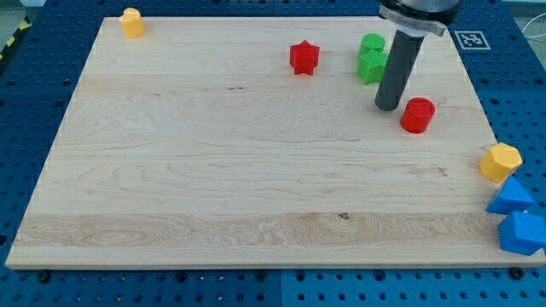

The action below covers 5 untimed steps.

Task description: Push the red circle a bit right

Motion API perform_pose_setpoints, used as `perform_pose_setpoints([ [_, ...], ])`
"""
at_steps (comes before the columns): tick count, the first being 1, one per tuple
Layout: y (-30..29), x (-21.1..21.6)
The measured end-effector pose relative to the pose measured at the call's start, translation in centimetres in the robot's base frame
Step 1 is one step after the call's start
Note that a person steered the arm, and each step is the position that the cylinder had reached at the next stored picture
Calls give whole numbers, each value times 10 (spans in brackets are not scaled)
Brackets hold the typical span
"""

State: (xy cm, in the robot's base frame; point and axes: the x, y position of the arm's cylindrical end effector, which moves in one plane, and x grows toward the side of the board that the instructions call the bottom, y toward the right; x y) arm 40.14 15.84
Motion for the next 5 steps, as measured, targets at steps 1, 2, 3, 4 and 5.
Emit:
perform_pose_setpoints([
  [1, 0, 11],
  [2, 2, 16],
  [3, 20, 17],
  [4, 32, 17],
  [5, 48, 18],
])
